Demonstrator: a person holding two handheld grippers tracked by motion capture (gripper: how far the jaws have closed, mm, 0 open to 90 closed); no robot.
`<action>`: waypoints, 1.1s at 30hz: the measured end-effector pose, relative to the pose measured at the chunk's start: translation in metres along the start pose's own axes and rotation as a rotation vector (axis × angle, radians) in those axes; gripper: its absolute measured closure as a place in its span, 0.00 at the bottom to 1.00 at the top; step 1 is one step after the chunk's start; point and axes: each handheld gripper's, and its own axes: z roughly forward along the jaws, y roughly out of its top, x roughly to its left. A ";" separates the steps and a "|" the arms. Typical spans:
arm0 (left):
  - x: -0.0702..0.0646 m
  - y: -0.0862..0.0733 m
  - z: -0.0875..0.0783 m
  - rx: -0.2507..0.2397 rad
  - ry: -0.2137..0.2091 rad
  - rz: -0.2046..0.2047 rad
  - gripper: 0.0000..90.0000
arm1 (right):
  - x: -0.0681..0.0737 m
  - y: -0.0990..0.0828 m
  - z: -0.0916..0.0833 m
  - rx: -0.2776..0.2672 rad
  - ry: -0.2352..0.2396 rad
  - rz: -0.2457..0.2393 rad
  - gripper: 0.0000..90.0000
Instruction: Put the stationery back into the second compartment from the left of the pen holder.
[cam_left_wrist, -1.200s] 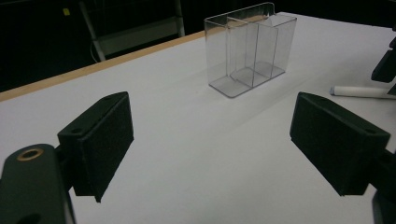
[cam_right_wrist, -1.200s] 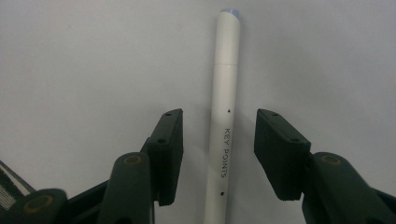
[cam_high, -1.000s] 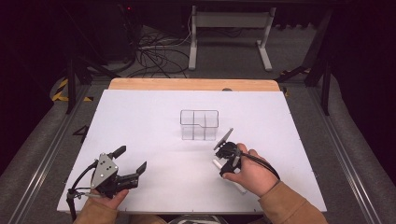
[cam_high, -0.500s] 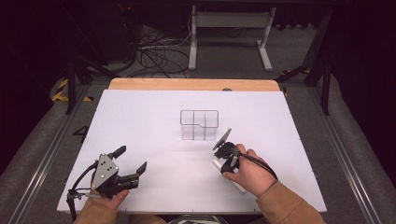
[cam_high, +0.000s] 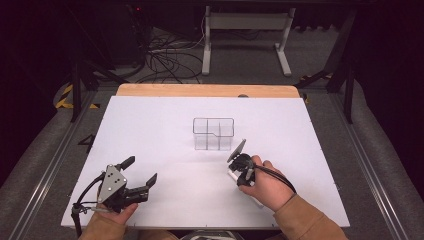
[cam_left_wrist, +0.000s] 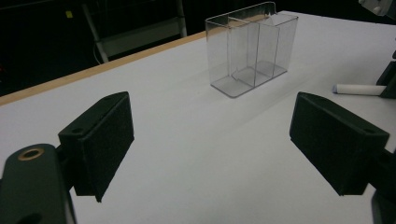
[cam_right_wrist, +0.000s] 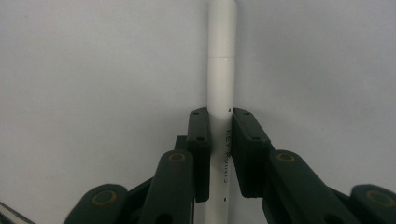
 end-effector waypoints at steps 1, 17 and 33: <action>0.000 0.000 0.000 0.000 0.000 -0.001 0.16 | 0.000 0.000 0.000 0.000 0.000 0.000 0.87; 0.000 0.000 0.000 0.000 0.001 -0.003 0.16 | 0.002 -0.002 -0.002 -0.007 -0.001 -0.004 0.88; 0.000 0.000 0.001 0.000 0.003 -0.003 0.16 | -0.005 -0.010 -0.032 -0.214 0.038 -0.041 0.88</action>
